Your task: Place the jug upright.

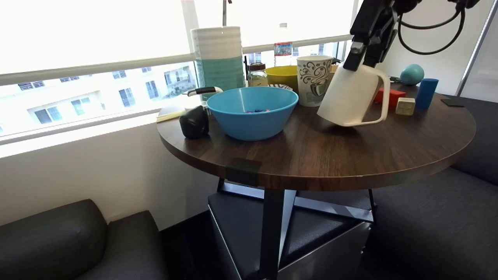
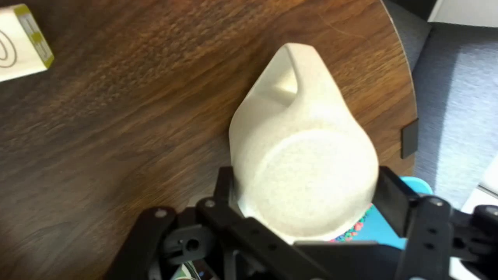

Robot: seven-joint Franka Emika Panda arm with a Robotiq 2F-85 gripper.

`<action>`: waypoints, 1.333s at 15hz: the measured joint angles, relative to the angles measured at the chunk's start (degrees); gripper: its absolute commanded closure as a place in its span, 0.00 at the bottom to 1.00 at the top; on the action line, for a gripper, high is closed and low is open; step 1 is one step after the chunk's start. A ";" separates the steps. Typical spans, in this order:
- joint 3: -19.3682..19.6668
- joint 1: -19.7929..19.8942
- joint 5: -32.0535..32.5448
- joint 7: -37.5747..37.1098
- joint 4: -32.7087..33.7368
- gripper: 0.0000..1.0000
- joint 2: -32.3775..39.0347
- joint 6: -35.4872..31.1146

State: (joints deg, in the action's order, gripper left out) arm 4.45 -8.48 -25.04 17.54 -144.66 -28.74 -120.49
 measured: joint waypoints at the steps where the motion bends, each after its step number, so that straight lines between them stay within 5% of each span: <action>1: 1.22 -0.16 -2.67 2.62 -1.33 0.37 -0.71 -0.98; 8: 6.99 -0.60 -16.83 16.89 -7.91 0.37 -3.85 -4.90; 20: 6.81 1.23 -30.34 21.32 -10.57 0.37 -4.41 -9.81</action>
State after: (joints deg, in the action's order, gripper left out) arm 11.26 -7.25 -55.38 38.86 -155.23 -33.15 -130.29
